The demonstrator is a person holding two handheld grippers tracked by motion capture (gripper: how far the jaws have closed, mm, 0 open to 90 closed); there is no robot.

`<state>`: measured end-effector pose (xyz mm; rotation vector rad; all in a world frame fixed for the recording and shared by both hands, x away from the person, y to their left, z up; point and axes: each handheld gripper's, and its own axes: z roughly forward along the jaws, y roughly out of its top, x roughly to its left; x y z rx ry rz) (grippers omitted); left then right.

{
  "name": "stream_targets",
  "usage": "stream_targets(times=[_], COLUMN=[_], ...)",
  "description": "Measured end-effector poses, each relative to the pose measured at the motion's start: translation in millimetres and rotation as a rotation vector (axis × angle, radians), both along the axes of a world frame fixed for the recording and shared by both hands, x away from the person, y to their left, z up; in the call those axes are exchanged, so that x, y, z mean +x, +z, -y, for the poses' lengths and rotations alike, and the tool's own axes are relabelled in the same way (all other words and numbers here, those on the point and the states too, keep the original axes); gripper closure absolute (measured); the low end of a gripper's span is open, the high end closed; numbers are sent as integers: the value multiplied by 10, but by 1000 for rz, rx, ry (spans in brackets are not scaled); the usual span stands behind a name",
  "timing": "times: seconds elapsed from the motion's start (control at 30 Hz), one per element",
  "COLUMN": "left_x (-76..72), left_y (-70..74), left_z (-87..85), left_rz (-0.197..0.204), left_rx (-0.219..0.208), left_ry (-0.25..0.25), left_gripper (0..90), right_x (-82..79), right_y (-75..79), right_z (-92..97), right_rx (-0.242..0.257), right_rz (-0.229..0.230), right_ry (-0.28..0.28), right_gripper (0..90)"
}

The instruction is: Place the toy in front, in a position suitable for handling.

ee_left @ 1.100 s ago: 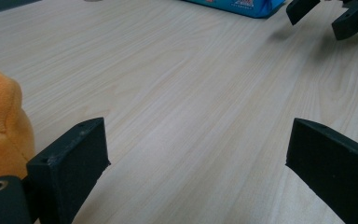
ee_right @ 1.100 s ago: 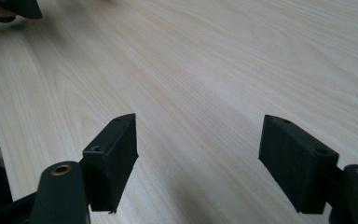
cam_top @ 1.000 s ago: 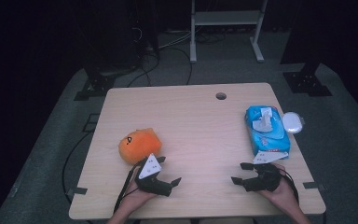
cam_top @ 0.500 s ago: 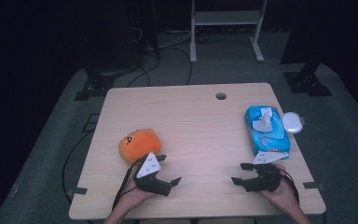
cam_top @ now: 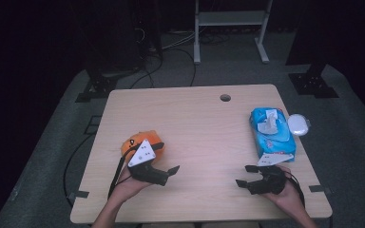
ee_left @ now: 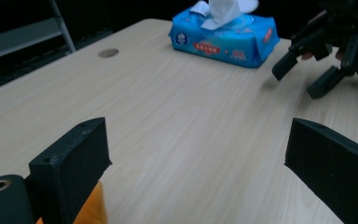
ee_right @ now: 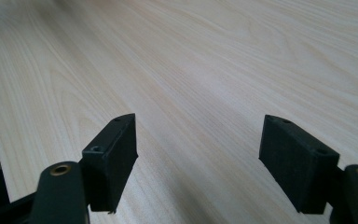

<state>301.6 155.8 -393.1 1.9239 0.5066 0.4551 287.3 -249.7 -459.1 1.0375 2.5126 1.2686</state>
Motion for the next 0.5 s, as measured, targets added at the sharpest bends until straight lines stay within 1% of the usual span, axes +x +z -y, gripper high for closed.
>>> stream_targets(times=[0.03, 0.1, 0.17, 0.3, 0.33, 0.37, 0.4, 0.43, 0.5], left_x=[17, 43, 62, 78, 83, 100, 100, 126, 145], left_y=[27, 68, 121, 162, 168, 180, 180, 185, 188], left_z=[-12, -35, -63, -123, -141, -192, -192, -246, -277], left_rz=[-1, -6, 10, 22, 28, 38, 38, 46, 52], left_rx=[-1, -22, -4, 3, 4, 18, 18, 30, 37], left_ry=[-1, -5, 7, 19, 25, 40, 40, 53, 62], left_gripper=[54, 54, 54, 54, 54, 54, 54, 55, 55], right_x=[0, -2, -6, -7, -5, -5, -5, -8, -10], right_y=[-3, -2, 2, 2, -1, -4, -4, -3, -1], right_z=[-5, -7, -11, -14, -15, -19, -19, -24, -26], right_rx=[-1, -2, -2, -3, -5, -7, -7, -9, -9], right_rz=[0, 0, -1, -2, -4, -6, -6, -5, -6], right_ry=[3, 2, 3, 6, 7, 8, 8, 8, 7], right_gripper=[263, 263, 264, 264, 263, 264, 264, 264, 264])
